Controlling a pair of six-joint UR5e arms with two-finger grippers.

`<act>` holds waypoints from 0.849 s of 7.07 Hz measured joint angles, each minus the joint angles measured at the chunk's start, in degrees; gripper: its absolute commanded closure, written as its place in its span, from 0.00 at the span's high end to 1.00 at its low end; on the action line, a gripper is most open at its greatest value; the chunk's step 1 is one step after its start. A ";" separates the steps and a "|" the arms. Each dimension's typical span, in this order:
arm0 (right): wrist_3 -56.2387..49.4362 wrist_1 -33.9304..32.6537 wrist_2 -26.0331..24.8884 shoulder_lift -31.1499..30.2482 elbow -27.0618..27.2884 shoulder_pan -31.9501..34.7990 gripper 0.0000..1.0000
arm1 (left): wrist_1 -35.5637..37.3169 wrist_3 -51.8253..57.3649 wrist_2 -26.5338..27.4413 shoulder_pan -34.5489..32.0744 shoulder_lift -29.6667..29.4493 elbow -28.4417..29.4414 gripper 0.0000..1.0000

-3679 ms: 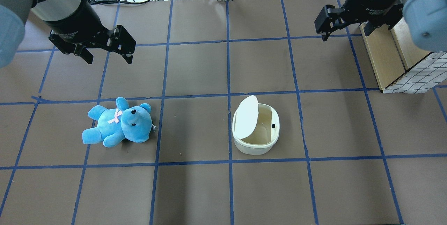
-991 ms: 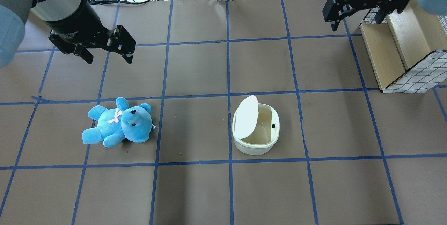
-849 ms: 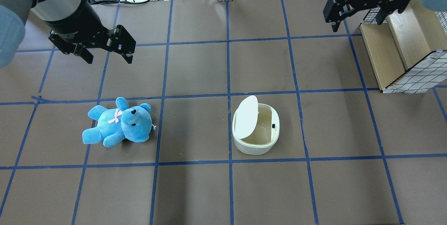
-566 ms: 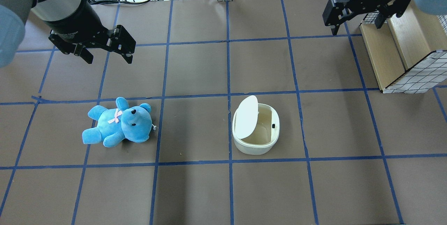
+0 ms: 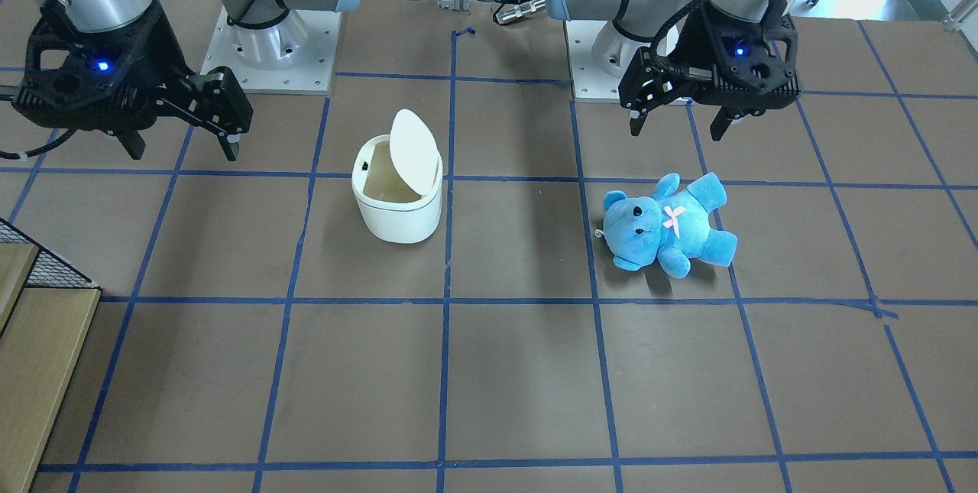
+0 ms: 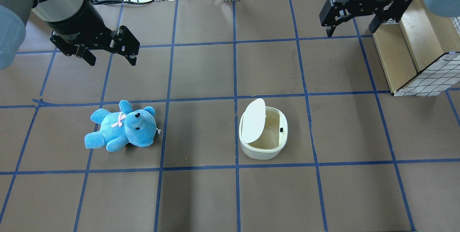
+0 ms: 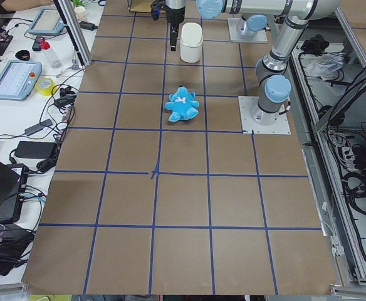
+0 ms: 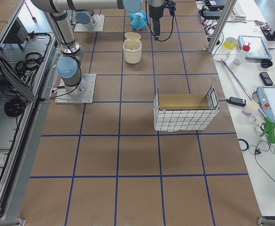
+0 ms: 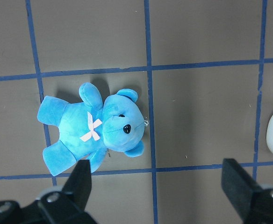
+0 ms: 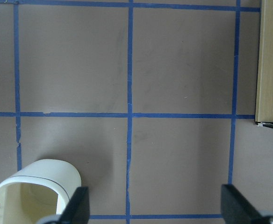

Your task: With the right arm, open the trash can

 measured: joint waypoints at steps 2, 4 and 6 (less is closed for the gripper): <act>-0.06 0.18 2.78 0.13 0.09 -0.04 1.00 | 0.00 0.00 0.01 0.00 0.00 0.00 1.00; -0.05 0.30 3.15 0.13 0.08 -0.10 1.00 | 0.00 0.00 0.00 0.00 0.00 0.00 1.00; -0.12 1.09 0.89 0.13 0.08 -0.19 1.00 | 0.00 0.00 0.01 0.00 0.00 0.00 1.00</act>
